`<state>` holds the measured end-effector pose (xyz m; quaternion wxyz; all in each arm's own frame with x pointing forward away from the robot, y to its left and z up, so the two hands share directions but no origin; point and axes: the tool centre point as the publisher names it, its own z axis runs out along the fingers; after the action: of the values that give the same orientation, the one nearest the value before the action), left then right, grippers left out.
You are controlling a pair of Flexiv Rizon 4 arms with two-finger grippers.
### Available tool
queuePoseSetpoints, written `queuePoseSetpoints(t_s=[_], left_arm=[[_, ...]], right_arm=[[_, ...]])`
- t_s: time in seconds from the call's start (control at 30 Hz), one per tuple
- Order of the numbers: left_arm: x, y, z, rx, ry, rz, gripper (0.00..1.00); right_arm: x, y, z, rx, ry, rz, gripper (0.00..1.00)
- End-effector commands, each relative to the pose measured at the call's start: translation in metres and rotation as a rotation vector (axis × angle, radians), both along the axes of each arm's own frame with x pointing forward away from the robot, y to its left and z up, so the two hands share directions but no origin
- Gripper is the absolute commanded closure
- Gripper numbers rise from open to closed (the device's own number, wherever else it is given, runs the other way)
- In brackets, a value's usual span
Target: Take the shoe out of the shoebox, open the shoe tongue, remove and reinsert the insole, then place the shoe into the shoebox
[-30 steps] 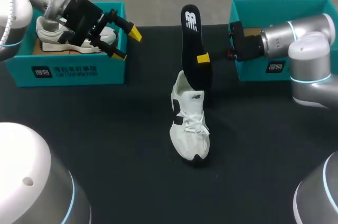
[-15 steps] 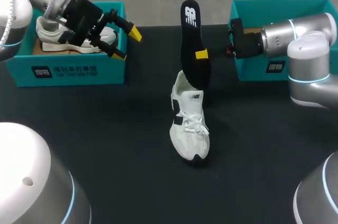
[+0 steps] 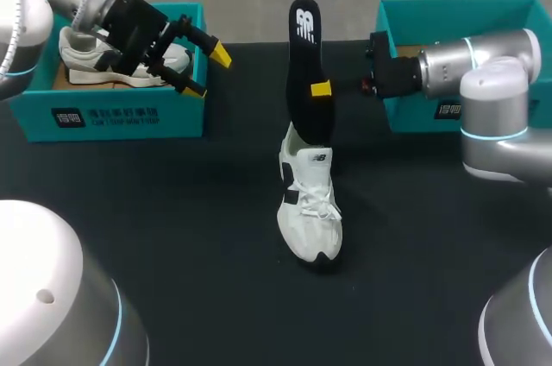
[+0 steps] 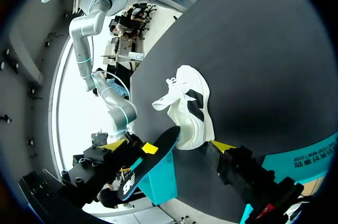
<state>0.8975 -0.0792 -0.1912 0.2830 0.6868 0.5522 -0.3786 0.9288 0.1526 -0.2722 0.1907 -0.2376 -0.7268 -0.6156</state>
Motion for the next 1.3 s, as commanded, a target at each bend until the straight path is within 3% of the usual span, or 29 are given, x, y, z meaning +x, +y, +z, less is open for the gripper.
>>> queuePoseSetpoints(t_s=[0.03,0.43,0.87,1.3], left_arm=[[0.0,0.0,0.0,0.003,-0.001,-0.002,0.0],[0.0,0.0,0.0,0.003,-0.001,-0.002,0.0],[0.0,0.0,0.0,0.003,-0.001,-0.002,0.0],[0.0,0.0,0.0,0.003,-0.001,-0.002,0.0]], right_arm=[[-0.007,0.001,-0.007,-0.001,0.002,-0.015,1.0],[-0.01,-0.004,-0.014,-0.02,0.019,-0.025,1.0],[-0.001,0.005,0.002,-0.013,-0.01,-0.006,1.0],[0.0,0.012,0.001,0.021,-0.02,0.002,1.0]])
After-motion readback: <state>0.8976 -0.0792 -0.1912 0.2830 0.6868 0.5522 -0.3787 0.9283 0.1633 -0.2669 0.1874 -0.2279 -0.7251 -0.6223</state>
